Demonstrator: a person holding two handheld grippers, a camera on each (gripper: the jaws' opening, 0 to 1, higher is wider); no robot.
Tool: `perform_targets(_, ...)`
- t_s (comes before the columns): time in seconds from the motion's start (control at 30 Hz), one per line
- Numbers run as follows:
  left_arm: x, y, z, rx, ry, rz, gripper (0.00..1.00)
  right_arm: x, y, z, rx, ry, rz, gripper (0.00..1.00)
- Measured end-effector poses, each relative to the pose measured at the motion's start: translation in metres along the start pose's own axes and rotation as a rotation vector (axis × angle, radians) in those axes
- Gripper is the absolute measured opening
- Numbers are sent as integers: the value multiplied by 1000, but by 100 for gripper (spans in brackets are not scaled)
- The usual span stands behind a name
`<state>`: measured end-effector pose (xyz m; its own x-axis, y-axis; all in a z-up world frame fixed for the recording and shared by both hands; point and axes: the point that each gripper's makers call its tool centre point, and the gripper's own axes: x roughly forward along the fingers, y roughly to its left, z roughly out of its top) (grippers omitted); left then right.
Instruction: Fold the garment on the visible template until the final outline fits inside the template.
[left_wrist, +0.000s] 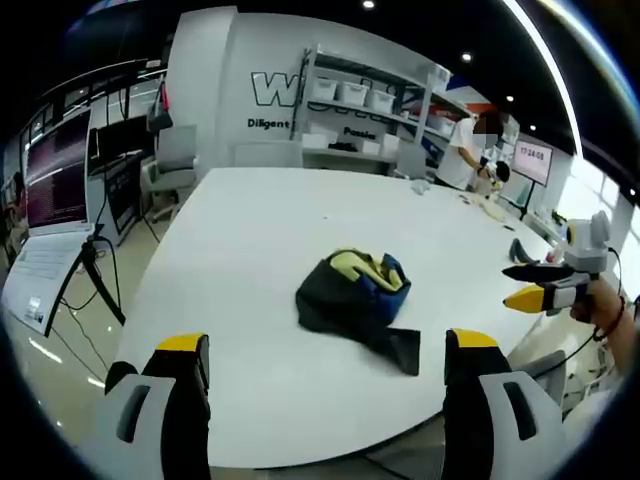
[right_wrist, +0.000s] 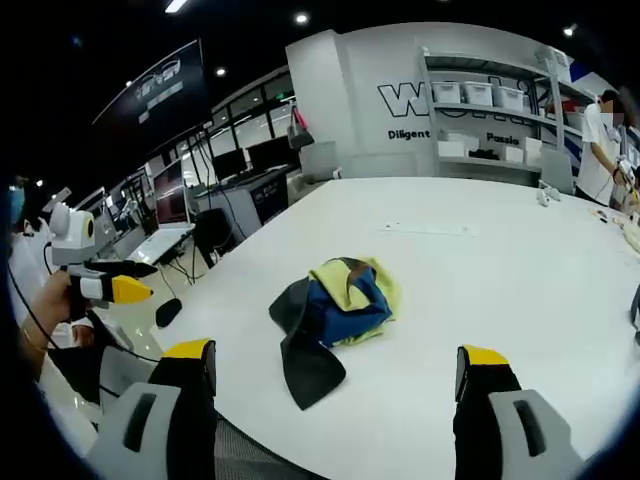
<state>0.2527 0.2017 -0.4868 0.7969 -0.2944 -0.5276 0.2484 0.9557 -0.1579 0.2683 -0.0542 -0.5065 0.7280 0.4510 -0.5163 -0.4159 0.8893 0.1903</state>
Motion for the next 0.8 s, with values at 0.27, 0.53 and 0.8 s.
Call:
perform_targets(0.27, 0, 1, -2, -1, 5, 1, 93, 1, 1, 0, -5, 2, 3, 99)
perform_targets(0.53, 1, 1, -1, 4, 6, -2, 92, 1, 1, 1, -8, 0, 1, 98)
perform_targets(0.8, 1, 1, -2, 6, 14, -1, 92, 1, 3, 0, -17, 6, 5, 98)
